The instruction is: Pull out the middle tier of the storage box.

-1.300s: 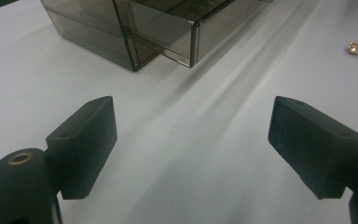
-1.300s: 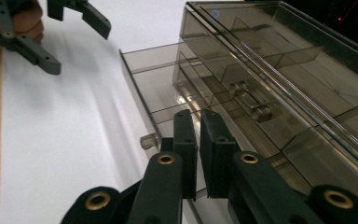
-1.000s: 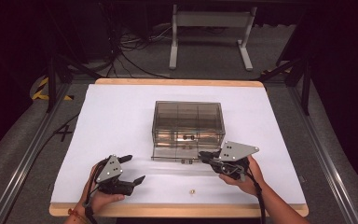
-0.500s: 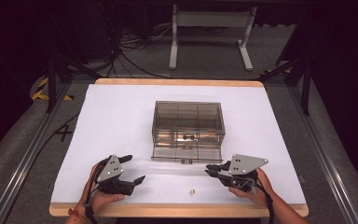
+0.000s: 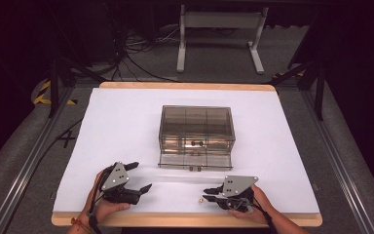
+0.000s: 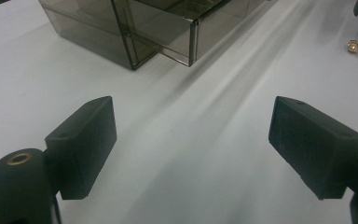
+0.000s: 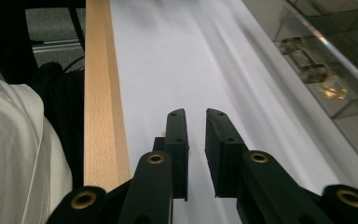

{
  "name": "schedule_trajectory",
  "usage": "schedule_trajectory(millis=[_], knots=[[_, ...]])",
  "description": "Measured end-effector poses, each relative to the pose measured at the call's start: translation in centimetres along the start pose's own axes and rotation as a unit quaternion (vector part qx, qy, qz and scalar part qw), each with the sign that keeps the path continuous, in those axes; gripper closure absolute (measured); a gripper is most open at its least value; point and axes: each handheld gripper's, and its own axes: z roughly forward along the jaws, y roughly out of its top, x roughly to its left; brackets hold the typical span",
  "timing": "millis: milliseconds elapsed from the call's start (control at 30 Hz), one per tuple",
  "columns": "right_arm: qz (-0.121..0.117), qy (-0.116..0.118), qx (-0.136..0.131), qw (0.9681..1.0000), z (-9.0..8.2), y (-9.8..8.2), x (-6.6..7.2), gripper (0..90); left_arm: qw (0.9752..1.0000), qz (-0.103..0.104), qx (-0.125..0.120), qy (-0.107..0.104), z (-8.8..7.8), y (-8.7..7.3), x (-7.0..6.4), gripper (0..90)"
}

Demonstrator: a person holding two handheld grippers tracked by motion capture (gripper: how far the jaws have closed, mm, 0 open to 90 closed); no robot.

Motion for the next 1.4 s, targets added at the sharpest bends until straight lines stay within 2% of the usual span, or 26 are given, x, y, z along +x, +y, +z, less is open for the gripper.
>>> schedule_trajectory(millis=[167,300,567,733,1067,1200,1400], knots=[[-0.006,0.008,0.005,0.9999,0.9,0.2,0.3,78.2,1.0,0.003,0.003,-0.001,0.0,0.0,0.0,15.6],[0.0,0.012,0.007,0.9999,1.2,0.2,0.2,77.7,1.0,0.004,0.003,-0.001,0.0,0.0,0.0,15.6],[0.002,0.018,0.009,0.9998,1.7,0.2,0.2,75.7,1.0,0.008,0.005,-0.002,0.1,0.0,-0.1,15.5],[0.002,0.02,0.002,0.9998,1.6,0.4,0.3,75.0,0.9999,0.008,0.005,-0.003,0.1,0.0,-0.1,15.5],[0.0,0.027,0.008,0.9996,2.0,0.3,0.5,73.4,0.9999,0.008,0.008,-0.005,0.1,0.1,-0.1,15.4],[0.003,0.024,0.017,0.9995,2.3,0.2,0.4,75.5,0.9999,0.01,0.009,-0.004,0.2,0.1,-0.1,15.4],[0.001,0.02,0.025,0.9995,2.6,0.1,0.4,83.8,0.9998,0.014,0.013,-0.003,0.2,0.1,-0.2,15.4]])
